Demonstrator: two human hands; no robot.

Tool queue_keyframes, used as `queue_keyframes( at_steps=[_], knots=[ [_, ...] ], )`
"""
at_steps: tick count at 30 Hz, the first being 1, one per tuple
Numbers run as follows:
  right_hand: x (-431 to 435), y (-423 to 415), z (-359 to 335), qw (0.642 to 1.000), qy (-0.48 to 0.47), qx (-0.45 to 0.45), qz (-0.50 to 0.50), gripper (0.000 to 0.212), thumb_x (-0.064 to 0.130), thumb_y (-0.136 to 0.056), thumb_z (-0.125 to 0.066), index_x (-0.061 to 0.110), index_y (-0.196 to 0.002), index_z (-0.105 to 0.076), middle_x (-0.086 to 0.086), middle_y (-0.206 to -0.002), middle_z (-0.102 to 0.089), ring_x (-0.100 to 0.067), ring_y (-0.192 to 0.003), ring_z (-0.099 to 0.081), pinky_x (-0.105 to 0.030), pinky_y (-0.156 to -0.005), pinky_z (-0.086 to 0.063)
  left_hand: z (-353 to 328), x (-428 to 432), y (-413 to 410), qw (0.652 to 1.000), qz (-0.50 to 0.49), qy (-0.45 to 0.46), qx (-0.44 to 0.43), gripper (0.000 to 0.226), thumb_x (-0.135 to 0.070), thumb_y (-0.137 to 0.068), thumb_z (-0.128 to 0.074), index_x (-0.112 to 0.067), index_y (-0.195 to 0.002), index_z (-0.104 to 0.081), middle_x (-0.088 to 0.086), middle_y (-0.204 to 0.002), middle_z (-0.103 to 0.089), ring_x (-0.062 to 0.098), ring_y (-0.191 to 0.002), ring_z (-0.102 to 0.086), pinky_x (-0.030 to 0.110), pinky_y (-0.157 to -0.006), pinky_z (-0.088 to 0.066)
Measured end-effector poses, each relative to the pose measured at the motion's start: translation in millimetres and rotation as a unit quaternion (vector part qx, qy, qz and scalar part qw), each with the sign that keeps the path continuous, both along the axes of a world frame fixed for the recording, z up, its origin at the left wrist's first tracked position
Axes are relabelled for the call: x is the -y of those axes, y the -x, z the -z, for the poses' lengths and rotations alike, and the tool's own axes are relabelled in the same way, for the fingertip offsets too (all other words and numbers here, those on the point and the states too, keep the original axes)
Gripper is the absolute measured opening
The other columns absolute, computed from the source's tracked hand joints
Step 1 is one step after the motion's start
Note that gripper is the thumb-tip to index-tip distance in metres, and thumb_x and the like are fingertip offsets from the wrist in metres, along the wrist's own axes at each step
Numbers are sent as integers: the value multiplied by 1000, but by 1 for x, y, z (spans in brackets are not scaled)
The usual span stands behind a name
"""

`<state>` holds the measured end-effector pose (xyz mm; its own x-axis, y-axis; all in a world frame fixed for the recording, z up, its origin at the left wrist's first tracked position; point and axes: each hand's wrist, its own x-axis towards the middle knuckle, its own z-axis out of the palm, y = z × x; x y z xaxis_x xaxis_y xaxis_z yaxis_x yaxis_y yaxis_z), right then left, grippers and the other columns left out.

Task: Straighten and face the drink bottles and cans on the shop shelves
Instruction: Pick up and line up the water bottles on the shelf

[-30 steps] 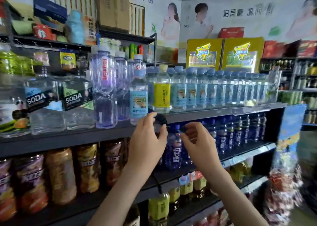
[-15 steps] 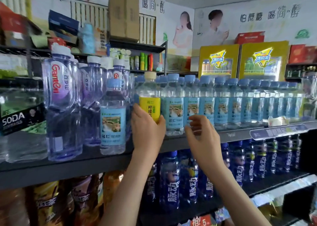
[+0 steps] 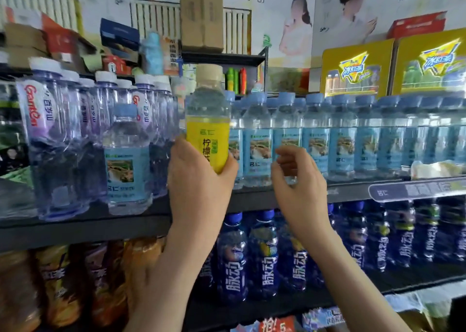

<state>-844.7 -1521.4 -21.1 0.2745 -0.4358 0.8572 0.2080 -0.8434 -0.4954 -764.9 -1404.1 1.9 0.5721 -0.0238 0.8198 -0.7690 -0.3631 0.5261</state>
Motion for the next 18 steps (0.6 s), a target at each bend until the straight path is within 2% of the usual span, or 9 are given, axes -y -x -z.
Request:
queue_keyframes(
  at_steps=[3, 7, 11, 14, 16, 18],
  knots=[
    [15, 33, 2, 999, -20, 1, -39, 15, 19, -93, -57, 24, -107, -53, 6, -96, -58, -1, -87, -54, -12, -73, -45, 0, 20, 42, 1000, 10, -2, 27, 69, -44, -83, -65, 2, -128, -39, 11, -110, -52, 20, -89, -50, 23, -66, -34],
    [52, 97, 0, 997, -44, -9, -70, 15, 24, -93, -58, 22, -107, -55, 7, -93, -60, -2, -84, -56, -15, -73, -46, 9, 71, 104, 999, 46, -9, 22, 69, -45, -82, -66, 2, -127, -40, 12, -107, -53, 25, -91, -56, 25, -64, -36],
    [102, 163, 0, 995, -75, -19, -65, 17, 26, -92, -59, 20, -108, -56, 8, -92, -61, 0, -82, -57, -12, -70, -46, 16, 135, 166, 995, 101, -15, 1, 70, -47, -80, -68, -1, -126, -42, 5, -103, -51, 26, -93, -55, 18, -62, -24],
    [143, 210, 8, 996, -74, -28, -38, 16, 24, -92, -60, 18, -106, -59, 9, -91, -62, -1, -82, -59, -13, -67, -47, 22, 186, 208, 986, 165, -4, -19, 69, -43, -79, -71, 1, -124, -43, 7, -98, -50, 24, -85, -50, 16, -62, -28],
    [171, 238, 14, 996, -85, -27, -16, 9, 25, -92, -60, 23, -101, -59, 9, -90, -63, -2, -81, -59, -13, -66, -46, 26, 221, 232, 978, 205, -1, -30, 63, -39, -79, -72, 0, -120, -44, 4, -94, -47, 22, -79, -49, 15, -59, -32],
    [202, 263, 18, 995, -99, -21, 4, 8, 26, -91, -62, 26, -98, -58, 10, -90, -64, -2, -80, -60, -14, -67, -47, 28, 256, 251, 973, 226, -9, -34, 60, -39, -80, -72, 0, -117, -45, 6, -94, -50, 26, -81, -53, 21, -56, -29]
  ],
)
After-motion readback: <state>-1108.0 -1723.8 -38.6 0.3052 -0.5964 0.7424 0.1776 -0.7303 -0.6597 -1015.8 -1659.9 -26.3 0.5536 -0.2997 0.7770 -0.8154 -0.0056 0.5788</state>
